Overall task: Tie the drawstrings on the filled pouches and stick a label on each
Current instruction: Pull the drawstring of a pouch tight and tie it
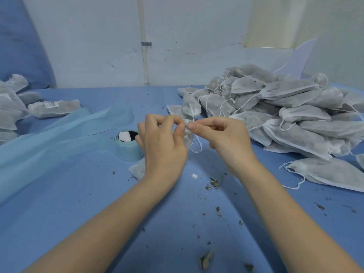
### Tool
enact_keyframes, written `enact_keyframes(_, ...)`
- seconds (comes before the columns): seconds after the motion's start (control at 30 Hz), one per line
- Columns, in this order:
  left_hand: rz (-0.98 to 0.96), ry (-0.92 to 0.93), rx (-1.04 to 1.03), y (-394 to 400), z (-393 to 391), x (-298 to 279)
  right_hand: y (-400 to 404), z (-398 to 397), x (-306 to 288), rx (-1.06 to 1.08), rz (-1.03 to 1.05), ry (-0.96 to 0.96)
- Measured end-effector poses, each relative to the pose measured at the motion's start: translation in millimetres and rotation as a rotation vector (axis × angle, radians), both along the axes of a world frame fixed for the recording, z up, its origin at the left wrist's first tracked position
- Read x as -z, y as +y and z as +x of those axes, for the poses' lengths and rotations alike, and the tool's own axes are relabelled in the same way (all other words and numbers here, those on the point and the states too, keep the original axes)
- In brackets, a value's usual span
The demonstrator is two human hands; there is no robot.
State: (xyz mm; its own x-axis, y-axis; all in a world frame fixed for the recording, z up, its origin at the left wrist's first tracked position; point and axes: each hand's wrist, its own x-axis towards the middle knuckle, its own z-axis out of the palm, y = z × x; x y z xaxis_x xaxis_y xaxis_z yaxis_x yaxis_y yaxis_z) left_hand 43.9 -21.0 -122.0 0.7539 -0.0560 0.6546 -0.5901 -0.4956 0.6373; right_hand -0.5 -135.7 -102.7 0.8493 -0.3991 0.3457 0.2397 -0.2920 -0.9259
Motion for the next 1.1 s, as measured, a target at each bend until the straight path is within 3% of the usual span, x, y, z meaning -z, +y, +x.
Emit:
enact_keyframes(0.13,-0.016,0.039,0.007,0,1,-1,3,4,5,0.019,-0.007,-0.052)
enact_keyframes(0.33,-0.017,0.043,0.016,2,1,-5,14,9,12,-0.137,0.044,-0.034)
enact_keyframes(0.47,0.027,0.004,-0.018,5,1,-9,8,8,11,-0.057,0.083,-0.057)
enact_keyframes(0.63,0.016,0.124,-0.045,11,10,-14,-1,4,6,0.022,0.014,-0.053)
enact_keyframes(0.73,-0.026,0.197,0.038,10,9,-12,-1,4,8,0.044,0.013,-0.057)
enact_keyframes(0.83,-0.148,0.245,0.180,7,4,-8,0,5,8,0.142,0.155,-0.100)
enact_keyframes(0.9,-0.231,0.383,0.215,5,1,-6,0,7,6,0.226,0.360,-0.135)
enact_keyframes(0.97,-0.250,0.648,0.245,2,-2,-6,-3,9,5,0.307,0.547,-0.168)
enact_keyframes(1.03,-0.315,0.930,0.434,1,-5,-8,-5,11,6,0.390,0.672,-0.199)
enact_keyframes(1.1,-0.468,1.084,0.639,-1,-6,-6,-6,12,9,0.452,0.752,-0.238)
